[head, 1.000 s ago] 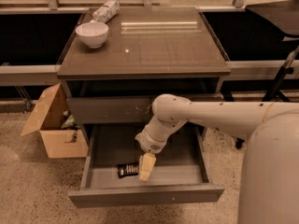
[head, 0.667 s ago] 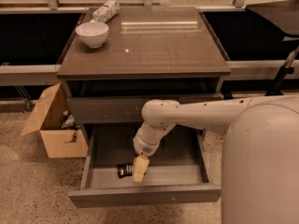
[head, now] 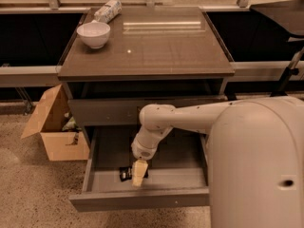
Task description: Pick rxbar chocolate from middle drawer and place on counter
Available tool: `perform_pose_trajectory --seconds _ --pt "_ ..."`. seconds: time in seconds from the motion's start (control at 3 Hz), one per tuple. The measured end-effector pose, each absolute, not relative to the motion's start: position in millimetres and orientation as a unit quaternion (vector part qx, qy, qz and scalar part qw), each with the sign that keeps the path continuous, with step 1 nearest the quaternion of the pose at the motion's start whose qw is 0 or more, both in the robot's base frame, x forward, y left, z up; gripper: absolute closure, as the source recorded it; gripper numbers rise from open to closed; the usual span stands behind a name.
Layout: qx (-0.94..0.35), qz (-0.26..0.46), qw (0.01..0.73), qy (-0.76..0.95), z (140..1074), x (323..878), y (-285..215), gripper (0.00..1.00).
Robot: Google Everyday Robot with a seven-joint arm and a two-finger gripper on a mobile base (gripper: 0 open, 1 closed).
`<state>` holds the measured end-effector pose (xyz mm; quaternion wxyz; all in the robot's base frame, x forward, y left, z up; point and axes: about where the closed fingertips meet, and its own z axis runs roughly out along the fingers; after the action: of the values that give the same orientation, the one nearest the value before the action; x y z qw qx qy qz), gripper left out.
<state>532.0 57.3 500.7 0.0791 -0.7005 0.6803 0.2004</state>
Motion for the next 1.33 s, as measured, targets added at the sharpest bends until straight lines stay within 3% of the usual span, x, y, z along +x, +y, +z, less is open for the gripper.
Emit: perform_pose_trajectory --seconds 1.33 --pt "-0.727 0.173 0.091 0.659 391.8 578.4 72.0 0.0"
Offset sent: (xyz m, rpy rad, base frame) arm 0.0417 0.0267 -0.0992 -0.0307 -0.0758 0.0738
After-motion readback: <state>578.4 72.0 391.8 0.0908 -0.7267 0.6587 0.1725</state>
